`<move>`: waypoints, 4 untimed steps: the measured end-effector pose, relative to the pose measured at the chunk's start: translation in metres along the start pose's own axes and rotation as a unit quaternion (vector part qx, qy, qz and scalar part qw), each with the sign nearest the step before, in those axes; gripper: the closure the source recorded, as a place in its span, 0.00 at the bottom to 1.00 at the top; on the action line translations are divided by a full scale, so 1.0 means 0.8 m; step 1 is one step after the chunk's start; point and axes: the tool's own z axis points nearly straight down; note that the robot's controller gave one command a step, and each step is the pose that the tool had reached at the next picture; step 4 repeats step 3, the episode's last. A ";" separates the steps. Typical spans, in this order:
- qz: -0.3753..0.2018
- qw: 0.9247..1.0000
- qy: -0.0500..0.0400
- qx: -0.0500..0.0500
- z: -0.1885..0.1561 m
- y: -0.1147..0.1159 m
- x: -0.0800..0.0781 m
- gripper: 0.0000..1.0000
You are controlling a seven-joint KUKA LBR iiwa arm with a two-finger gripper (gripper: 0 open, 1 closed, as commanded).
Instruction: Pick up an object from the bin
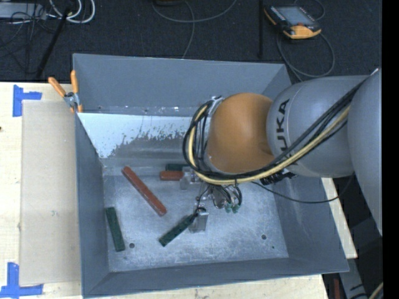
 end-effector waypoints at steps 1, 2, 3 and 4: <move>-0.016 1.000 0.001 -0.001 0.081 -0.008 0.073 0.00; -0.016 1.000 -0.004 -0.001 0.077 -0.007 0.069 1.00; -0.019 1.000 -0.009 -0.001 -0.098 -0.017 0.025 1.00; -0.019 1.000 -0.009 -0.001 -0.098 -0.017 0.025 1.00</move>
Offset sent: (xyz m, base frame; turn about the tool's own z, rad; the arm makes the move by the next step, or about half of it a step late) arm -0.0554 -0.0090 -0.0606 -0.0359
